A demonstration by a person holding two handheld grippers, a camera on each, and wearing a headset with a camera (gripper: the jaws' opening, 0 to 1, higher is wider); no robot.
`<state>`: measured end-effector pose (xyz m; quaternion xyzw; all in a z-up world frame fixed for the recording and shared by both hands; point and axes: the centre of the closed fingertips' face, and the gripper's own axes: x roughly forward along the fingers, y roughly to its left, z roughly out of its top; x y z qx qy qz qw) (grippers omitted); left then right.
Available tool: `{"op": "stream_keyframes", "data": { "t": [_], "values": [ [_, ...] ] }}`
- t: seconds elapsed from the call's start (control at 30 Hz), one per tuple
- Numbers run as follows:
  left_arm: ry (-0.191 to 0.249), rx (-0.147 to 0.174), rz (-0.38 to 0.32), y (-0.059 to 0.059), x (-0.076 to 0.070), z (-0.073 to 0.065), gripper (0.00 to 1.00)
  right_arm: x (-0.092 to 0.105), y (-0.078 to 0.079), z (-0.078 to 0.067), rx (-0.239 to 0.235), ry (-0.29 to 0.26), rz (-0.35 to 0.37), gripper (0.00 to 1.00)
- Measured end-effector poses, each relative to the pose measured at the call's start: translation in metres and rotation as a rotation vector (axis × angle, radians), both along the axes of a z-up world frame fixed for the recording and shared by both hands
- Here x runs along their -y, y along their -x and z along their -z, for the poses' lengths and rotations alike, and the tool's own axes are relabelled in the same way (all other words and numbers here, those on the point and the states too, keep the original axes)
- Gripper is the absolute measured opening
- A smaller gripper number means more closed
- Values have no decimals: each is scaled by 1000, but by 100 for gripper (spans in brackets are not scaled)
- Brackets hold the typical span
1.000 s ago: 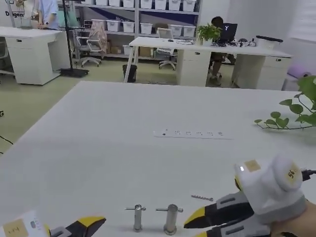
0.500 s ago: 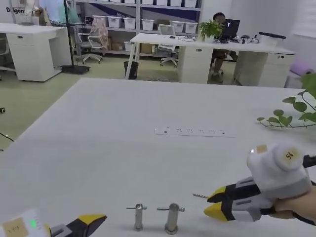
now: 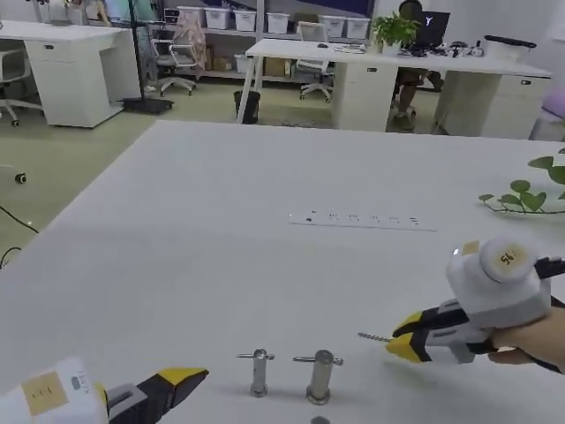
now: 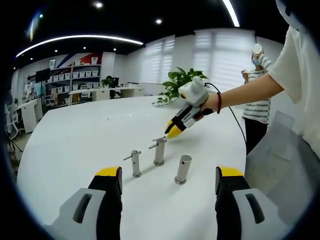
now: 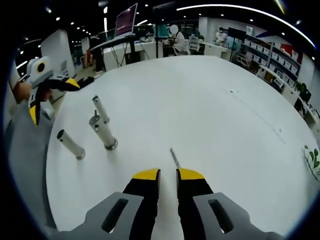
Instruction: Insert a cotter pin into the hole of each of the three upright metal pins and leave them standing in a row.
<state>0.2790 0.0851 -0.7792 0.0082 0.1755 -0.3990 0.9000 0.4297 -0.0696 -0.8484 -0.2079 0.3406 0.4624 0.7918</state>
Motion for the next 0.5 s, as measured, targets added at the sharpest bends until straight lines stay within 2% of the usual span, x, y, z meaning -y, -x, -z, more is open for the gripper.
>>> {"op": "stream_keyframes", "data": {
  "t": [0.17,0.5],
  "values": [
    [1,-9,-4,0,0,3,76,4,-8,12,4,38,-3,15],
    [-4,-13,-7,-1,-1,5,75,7,-15,18,-10,61,2,13]
  ]
}}
